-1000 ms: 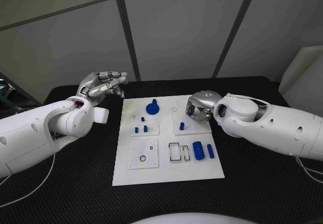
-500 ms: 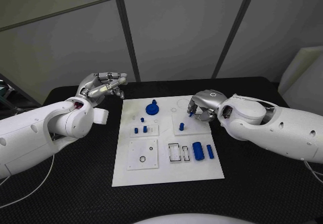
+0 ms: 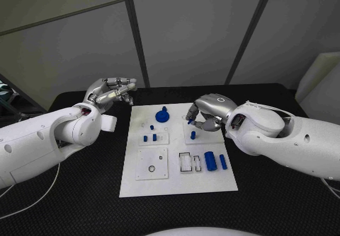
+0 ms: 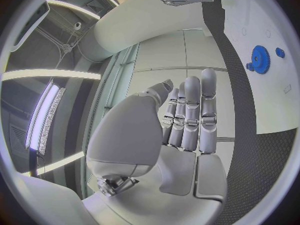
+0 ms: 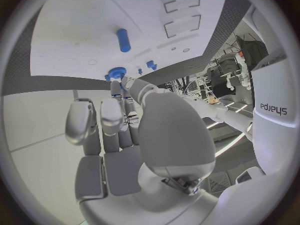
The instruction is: Assemble the parts on the task board
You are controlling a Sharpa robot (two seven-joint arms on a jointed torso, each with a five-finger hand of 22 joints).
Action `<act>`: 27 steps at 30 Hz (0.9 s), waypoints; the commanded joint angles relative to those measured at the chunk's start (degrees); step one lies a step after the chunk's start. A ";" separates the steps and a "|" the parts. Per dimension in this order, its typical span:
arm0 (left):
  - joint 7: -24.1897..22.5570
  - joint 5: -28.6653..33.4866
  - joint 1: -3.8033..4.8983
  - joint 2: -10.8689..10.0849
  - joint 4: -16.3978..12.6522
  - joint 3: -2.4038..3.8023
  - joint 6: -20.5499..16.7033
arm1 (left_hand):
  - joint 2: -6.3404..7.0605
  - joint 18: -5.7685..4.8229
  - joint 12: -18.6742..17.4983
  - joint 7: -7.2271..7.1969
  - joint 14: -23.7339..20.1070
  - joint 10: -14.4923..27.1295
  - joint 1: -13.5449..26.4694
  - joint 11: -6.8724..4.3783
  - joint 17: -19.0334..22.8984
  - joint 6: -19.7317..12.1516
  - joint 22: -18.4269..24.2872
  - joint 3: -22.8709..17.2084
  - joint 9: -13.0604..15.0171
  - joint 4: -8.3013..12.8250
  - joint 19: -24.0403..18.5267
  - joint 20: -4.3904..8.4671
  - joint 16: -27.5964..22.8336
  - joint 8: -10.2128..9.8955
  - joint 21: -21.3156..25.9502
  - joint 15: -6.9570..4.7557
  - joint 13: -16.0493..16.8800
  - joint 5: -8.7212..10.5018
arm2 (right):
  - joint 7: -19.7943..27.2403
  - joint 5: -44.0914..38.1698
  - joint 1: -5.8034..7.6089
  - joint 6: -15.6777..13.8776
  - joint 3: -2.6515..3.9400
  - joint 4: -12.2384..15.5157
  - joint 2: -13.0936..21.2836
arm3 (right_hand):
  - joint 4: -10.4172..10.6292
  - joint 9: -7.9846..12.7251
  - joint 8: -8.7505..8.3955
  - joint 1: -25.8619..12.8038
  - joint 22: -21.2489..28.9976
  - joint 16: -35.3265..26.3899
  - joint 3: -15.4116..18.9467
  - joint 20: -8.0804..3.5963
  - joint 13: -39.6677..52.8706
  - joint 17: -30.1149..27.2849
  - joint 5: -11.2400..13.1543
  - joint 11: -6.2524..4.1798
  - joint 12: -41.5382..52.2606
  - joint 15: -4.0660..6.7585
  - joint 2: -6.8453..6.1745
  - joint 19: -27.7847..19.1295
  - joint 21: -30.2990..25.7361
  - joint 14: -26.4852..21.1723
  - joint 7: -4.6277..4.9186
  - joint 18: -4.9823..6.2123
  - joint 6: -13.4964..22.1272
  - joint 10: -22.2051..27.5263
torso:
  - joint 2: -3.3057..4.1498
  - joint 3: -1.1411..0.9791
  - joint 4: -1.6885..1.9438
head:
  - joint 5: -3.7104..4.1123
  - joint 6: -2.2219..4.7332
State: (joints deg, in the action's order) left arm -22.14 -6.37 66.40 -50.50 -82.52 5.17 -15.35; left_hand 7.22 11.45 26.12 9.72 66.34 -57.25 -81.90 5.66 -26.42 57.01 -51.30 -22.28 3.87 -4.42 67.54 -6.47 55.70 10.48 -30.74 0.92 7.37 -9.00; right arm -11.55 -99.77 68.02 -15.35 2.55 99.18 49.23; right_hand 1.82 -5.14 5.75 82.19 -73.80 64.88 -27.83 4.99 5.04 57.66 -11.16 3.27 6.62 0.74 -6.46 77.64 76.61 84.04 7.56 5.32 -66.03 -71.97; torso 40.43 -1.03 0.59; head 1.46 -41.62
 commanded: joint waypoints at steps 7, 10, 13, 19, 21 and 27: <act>0.20 -0.31 0.10 1.28 0.71 0.04 0.24 | -0.26 -1.02 0.29 -0.05 -0.18 0.49 -0.40 -0.04 0.05 -0.40 0.05 0.27 -0.07 -0.09 -0.13 -0.03 -0.26 -0.23 0.33 0.09 -0.08 -0.07 | 1.76 4.83 -0.04 -0.92 0.01 1.14 -3.33 | -0.48 -0.10 -0.14 -0.03 -0.36 0.50 -0.10 0.11 -0.02 0.10 -0.57 0.36 -0.35 0.34 0.23 0.63 0.58 1.72 0.25 -1.21 0.01 0.12 | -0.06 0.21 0.08 | -2.77 -0.19; 0.35 -0.31 0.11 1.93 1.22 0.04 0.26 | -0.32 -1.02 0.30 -0.02 -0.20 0.55 -0.43 -0.01 0.08 -0.45 0.07 0.26 -0.07 -0.09 -0.12 -0.04 -0.25 -0.25 0.36 0.11 -0.09 -0.08 | 2.11 5.30 -0.88 -0.24 -0.09 0.70 -4.74 | -0.51 -0.10 -0.18 -0.03 -0.38 0.52 -0.11 0.12 -0.02 0.08 -0.64 0.39 -0.40 0.32 0.24 0.63 0.60 1.71 0.28 -1.21 0.06 0.16 | -0.03 0.22 -0.13 | -3.73 -0.40; 0.39 -0.31 0.14 2.84 1.80 0.05 0.47 | -0.32 -1.02 0.30 -0.02 -0.20 0.55 -0.43 -0.01 0.08 -0.45 0.07 0.26 -0.07 -0.09 -0.12 -0.04 -0.25 -0.25 0.36 0.11 -0.09 -0.08 | 2.45 5.52 -2.19 0.29 -0.19 0.24 -5.87 | -0.54 -0.09 -0.22 -0.02 -0.44 0.59 -0.14 0.13 -0.02 0.12 -0.70 0.41 -0.45 0.30 0.28 0.66 0.65 1.71 0.31 -1.22 0.12 0.20 | -0.13 0.48 -0.01 | -4.19 -0.56; 0.37 -0.31 0.21 4.95 3.22 -0.15 0.81 | -0.35 -1.03 0.32 0.00 -0.21 0.57 -0.40 0.01 0.10 -0.47 0.09 0.28 -0.06 -0.12 -0.11 -0.05 -0.24 -0.25 0.38 0.13 -0.09 -0.07 | 2.78 4.67 -5.47 0.99 -0.25 -0.48 -7.60 | -0.58 -0.09 -0.27 -0.02 -0.45 0.69 -0.16 0.15 -0.03 0.19 -0.76 0.45 -0.51 0.28 0.31 0.64 0.66 1.71 0.35 -1.22 0.19 0.26 | -0.43 0.95 0.00 | -5.62 -1.10; 0.35 -0.31 0.23 5.34 3.45 -0.27 0.90 | -0.35 -1.03 0.32 0.00 -0.21 0.57 -0.40 0.01 0.10 -0.47 0.09 0.28 -0.06 -0.12 -0.11 -0.05 -0.24 -0.25 0.38 0.13 -0.09 -0.07 | 2.79 4.30 -5.96 1.21 -0.28 -0.85 -8.13 | -0.58 -0.09 -0.27 -0.02 -0.45 0.69 -0.16 0.15 -0.03 0.19 -0.76 0.45 -0.51 0.28 0.31 0.64 0.66 1.71 0.35 -1.22 0.19 0.26 | -0.44 1.00 -0.08 | -6.02 -1.23; 0.28 -0.31 0.36 6.54 4.27 -0.50 1.08 | -0.37 -1.03 0.34 0.00 -0.23 0.58 -0.39 0.02 0.11 -0.47 0.10 0.30 -0.06 -0.13 -0.11 -0.06 -0.24 -0.24 0.40 0.14 -0.09 -0.07 | 2.56 3.18 -7.21 2.19 -0.85 -1.92 -9.57 | -0.59 -0.08 -0.29 -0.02 -0.51 0.71 -0.15 0.15 -0.03 0.19 -0.77 0.46 -0.53 0.27 0.30 0.68 0.72 1.71 0.37 -1.24 0.21 0.28 | -0.55 1.06 0.02 | -7.04 -1.99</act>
State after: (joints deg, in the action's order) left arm -21.66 -6.42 66.61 -44.12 -78.41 4.66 -15.10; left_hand 7.22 11.44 26.12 9.72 66.34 -57.07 -81.90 5.86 -26.38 57.01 -51.25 -22.28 3.88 -4.42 67.54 -6.47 55.70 10.48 -30.52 0.92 7.38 -9.00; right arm -9.45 -95.58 60.87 -14.39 1.77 97.37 39.91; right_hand 1.66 -5.15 5.25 82.19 -74.27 65.34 -27.98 5.10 4.98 57.77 -11.77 3.49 6.40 0.73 -6.47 77.92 77.16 84.05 7.53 4.41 -65.81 -71.75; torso 39.95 -0.03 0.55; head -5.21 -43.37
